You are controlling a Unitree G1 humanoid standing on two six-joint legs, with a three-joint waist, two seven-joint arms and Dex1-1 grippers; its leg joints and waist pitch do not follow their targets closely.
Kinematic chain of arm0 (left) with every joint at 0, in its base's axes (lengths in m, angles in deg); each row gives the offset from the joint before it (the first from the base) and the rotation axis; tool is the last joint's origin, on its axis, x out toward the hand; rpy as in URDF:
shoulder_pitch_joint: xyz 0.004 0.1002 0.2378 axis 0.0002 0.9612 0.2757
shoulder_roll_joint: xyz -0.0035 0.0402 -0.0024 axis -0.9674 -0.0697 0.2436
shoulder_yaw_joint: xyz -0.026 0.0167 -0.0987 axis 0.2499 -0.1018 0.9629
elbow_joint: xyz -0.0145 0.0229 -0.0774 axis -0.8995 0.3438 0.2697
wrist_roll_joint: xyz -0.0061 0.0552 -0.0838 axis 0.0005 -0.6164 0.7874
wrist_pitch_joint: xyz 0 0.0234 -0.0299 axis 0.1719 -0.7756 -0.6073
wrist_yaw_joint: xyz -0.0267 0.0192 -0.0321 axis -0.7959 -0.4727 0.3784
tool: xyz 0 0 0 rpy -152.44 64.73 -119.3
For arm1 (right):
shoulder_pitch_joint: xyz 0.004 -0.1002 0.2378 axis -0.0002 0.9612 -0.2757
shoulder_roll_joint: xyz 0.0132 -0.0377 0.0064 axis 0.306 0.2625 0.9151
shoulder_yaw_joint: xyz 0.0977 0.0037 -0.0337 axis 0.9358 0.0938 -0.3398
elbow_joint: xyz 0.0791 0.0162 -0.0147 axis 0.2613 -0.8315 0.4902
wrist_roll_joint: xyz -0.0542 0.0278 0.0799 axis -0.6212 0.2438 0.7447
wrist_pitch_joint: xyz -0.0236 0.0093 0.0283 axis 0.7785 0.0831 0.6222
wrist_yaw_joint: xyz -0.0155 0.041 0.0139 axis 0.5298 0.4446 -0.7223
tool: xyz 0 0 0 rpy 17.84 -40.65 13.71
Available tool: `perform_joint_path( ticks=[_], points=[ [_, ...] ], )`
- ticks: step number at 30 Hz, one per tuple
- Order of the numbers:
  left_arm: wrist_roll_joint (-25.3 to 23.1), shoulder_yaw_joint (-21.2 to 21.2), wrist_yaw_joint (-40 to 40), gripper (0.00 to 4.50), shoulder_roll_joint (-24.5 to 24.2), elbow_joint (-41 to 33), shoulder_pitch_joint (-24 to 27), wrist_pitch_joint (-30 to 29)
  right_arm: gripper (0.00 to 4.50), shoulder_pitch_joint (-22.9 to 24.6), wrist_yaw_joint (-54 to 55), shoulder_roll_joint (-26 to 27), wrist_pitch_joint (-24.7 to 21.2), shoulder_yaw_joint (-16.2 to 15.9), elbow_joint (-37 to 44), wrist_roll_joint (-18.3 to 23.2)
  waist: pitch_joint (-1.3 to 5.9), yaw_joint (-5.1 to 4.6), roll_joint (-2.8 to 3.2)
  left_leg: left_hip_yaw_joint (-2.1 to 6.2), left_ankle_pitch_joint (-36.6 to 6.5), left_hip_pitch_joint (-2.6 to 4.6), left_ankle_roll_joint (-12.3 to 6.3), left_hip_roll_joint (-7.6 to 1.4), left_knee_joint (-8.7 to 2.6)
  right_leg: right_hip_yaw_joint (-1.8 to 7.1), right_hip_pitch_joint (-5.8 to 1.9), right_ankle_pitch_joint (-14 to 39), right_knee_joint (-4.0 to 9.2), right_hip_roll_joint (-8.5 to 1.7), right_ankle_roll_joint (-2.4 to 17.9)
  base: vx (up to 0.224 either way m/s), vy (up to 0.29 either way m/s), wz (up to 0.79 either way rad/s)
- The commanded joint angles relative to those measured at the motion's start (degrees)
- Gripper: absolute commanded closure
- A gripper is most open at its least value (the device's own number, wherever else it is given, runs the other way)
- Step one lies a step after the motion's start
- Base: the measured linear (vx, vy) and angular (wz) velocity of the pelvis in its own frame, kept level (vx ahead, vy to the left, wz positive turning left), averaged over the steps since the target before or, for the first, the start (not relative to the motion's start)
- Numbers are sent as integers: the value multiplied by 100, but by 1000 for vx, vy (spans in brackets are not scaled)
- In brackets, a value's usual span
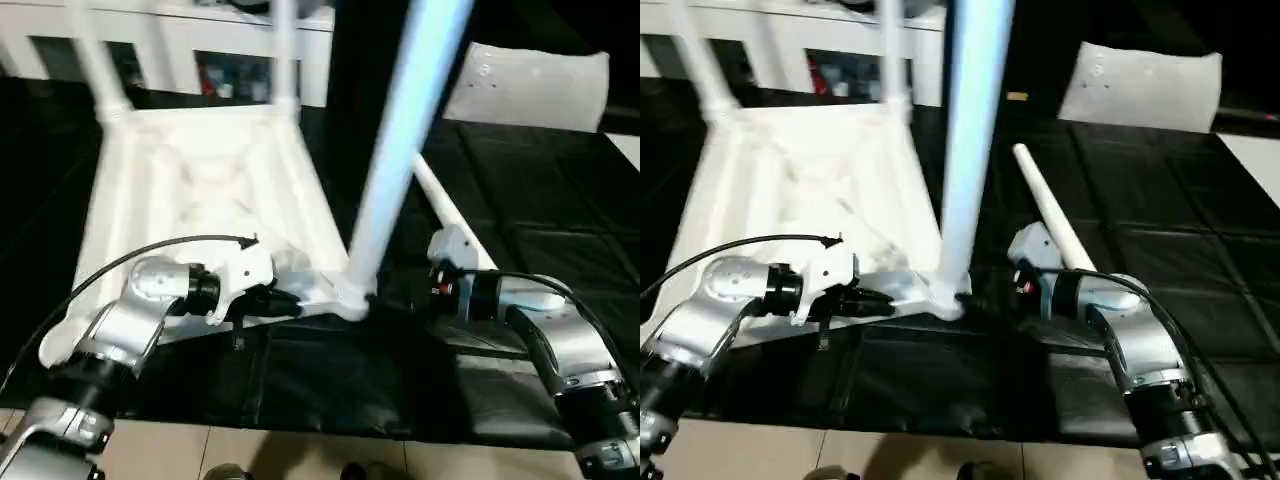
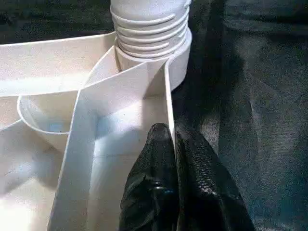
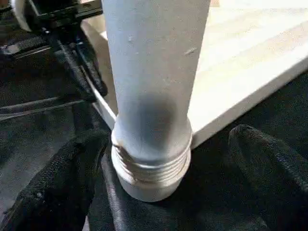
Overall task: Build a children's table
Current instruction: Rotate leg to tighten
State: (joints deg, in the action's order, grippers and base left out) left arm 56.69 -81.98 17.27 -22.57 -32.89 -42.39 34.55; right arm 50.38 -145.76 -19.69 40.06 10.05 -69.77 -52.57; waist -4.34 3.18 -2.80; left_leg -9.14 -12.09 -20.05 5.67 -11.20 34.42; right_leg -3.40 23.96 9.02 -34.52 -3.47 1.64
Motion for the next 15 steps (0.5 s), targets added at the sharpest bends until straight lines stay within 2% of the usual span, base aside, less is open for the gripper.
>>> perform_joint_path(
  ticks=[1,7,9,10,11,12,15],
  points=[
    [-132,-48,-259,450,141,38,-159,11,2,-26,-67,-41,31,10,22,49,420,-38,3,-44,-575,-9,-448,-172,-391,273,-363,1383,348,-389,1167,0,0,0],
    [267,298,-555,450,346,-211,-68,-719,2,253,-26,1,-11,28,323,112,420,-23,-1,-36,-620,-26,-390,-160,-388,267,-369,1706,387,-388,1013,0,0,0],
    [266,287,-529,406,313,-224,-38,-731,0,344,-3,11,17,17,372,127,412,-28,18,-33,-639,-33,-388,-154,-390,266,-366,1736,396,-382,995,0,0,0],
    [259,280,-519,395,301,-219,-33,-718,0,365,2,13,30,13,377,130,411,-34,21,-28,-658,-36,-389,-155,-393,263,-367,1740,399,-378,978,0,0,0],
    [190,235,-506,395,247,-182,-8,-659,0,423,20,25,68,-1,385,134,413,-36,53,-25,-684,-27,-385,-156,-393,259,-362,1730,405,-378,990,0,0,0],
    [190,235,-506,375,247,-182,-8,-659,0,423,20,25,68,-1,385,134,412,-46,41,-30,-702,-29,-387,-153,-391,258,-361,1728,410,-372,994,0,0,0],
    [62,173,-580,360,203,-153,1,-770,0,466,58,53,51,7,433,137,404,-67,49,-21,-784,-32,-366,-156,-398,246,-363,1828,417,-369,989,0,0,0]
  ],
)
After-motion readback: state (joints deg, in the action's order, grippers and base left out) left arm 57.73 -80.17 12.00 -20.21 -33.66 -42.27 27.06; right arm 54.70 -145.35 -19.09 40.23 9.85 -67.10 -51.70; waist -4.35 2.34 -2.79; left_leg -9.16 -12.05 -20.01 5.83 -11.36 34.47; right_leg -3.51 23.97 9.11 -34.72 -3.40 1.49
